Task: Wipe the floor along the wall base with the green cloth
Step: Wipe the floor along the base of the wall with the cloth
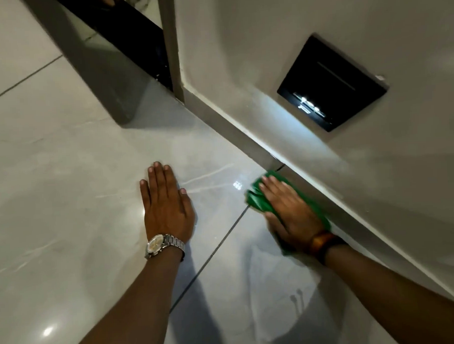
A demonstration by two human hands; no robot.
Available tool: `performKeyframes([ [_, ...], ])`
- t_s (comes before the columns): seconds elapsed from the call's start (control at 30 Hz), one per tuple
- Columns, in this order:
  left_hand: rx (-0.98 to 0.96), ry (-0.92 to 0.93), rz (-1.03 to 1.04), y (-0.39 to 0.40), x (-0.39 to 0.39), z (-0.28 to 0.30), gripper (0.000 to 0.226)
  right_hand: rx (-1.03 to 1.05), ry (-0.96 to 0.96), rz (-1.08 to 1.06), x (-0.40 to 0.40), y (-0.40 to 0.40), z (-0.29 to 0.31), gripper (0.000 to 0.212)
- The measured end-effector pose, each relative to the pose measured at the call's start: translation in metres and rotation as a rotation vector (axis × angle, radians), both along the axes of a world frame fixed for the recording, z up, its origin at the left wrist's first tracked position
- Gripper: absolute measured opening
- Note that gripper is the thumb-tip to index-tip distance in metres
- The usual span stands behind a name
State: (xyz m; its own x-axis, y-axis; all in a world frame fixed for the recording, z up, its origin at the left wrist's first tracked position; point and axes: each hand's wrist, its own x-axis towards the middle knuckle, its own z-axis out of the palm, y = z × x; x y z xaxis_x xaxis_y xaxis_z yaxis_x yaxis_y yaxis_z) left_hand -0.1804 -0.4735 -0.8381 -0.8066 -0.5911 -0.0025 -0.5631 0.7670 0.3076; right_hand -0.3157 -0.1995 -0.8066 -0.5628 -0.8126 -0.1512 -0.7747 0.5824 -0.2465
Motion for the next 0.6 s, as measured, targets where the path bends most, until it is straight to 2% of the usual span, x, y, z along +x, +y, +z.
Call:
performKeyframes([
  [0.13,-0.004,0.018,-0.011,0.000,0.001,0.001,0.067,-0.013,-0.014,0.002,-0.014,-0.051,0.000,0.065],
  [0.27,-0.003,0.031,-0.008,0.000,-0.001,0.001,0.068,0.029,0.056,-0.031,0.008,0.009,-0.002,0.065],
  [0.4,-0.022,0.007,-0.005,-0.001,-0.001,-0.001,0.068,0.083,0.011,-0.024,0.020,0.062,0.003,0.065],
  [0.6,-0.063,0.046,0.003,-0.001,0.001,-0.009,0.066,-0.047,-0.014,0.028,-0.015,-0.042,-0.004,0.064],
])
